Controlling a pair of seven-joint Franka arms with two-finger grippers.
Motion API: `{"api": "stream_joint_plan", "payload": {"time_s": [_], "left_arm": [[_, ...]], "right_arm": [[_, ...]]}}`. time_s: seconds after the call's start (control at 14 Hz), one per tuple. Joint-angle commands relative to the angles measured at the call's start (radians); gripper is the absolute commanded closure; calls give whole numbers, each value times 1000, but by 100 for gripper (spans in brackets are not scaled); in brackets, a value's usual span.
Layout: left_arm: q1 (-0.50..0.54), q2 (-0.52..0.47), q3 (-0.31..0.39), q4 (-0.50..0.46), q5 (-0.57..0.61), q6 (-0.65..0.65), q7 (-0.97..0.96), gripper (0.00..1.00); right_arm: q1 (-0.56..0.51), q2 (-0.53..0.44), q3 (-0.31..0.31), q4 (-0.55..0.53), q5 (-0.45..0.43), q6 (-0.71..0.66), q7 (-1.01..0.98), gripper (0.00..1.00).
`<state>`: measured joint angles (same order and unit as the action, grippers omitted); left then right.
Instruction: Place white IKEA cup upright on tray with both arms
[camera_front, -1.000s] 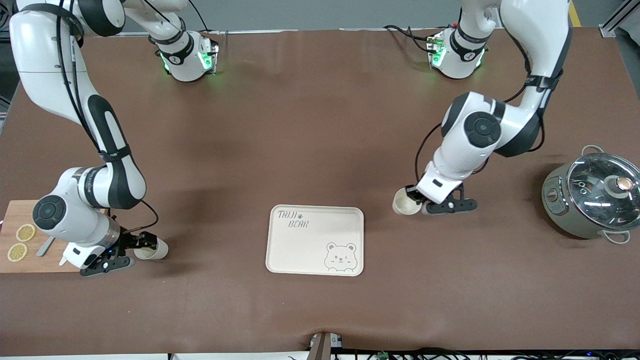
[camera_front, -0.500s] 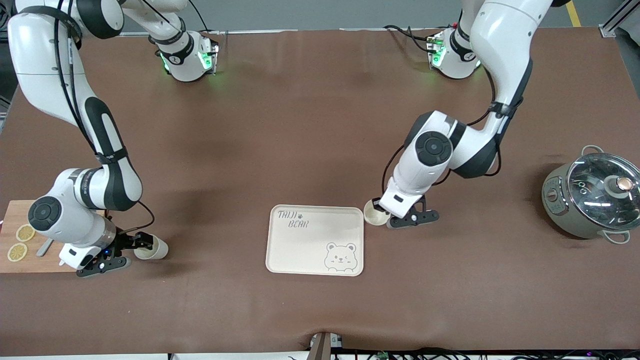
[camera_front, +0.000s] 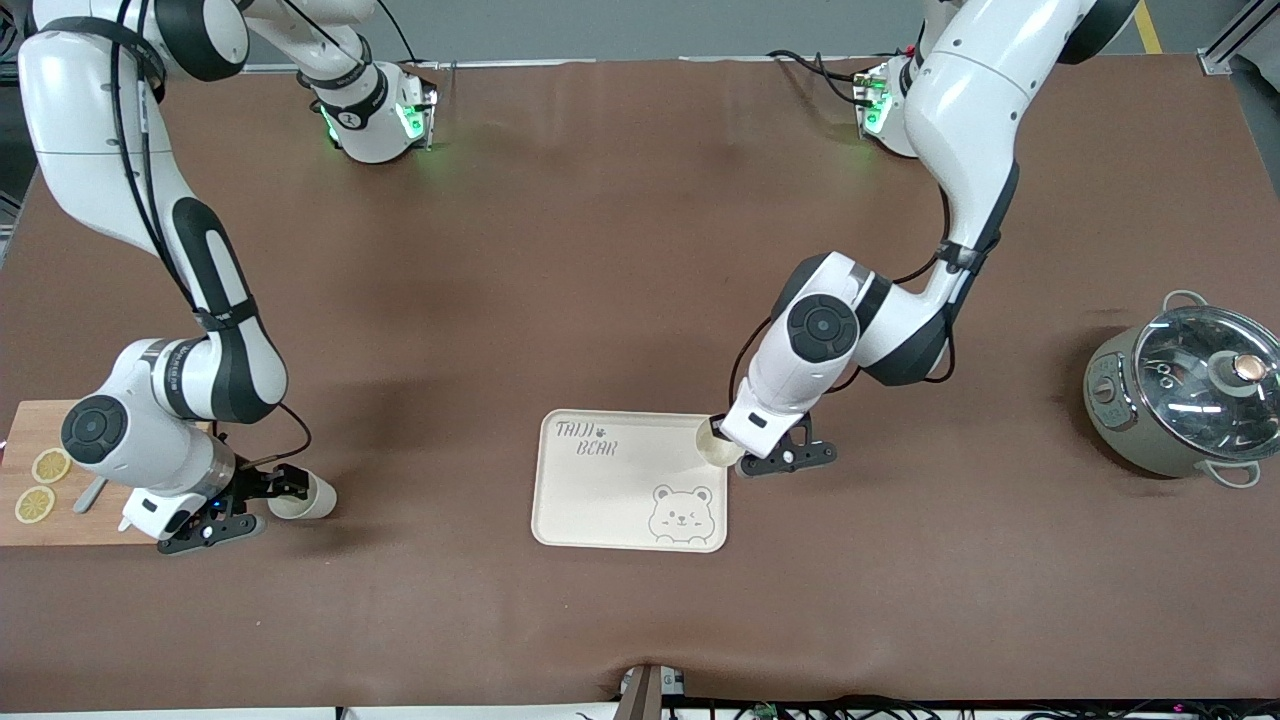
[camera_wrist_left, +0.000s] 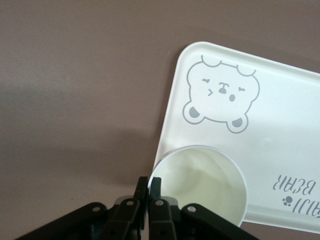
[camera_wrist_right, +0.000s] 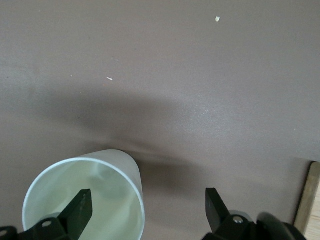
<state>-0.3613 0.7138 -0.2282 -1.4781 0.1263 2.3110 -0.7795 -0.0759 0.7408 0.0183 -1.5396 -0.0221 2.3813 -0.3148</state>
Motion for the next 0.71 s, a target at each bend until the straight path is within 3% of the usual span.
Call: {"api": "stream_joint_plan", "payload": {"time_s": [0.0,0.21,0.64], "left_arm": [[-53,73,27,107,24,-28,-66,100],[-87,84,64,111,24,-10,-70,100],[-117,124,99,142,24,51,-76,100]], "right_arm": [[-1,15,8,24,5,2,-21,20],[-1,15,8,24,5,2,-20,58],[1,15,8,24,7,2,-20,92]]}}
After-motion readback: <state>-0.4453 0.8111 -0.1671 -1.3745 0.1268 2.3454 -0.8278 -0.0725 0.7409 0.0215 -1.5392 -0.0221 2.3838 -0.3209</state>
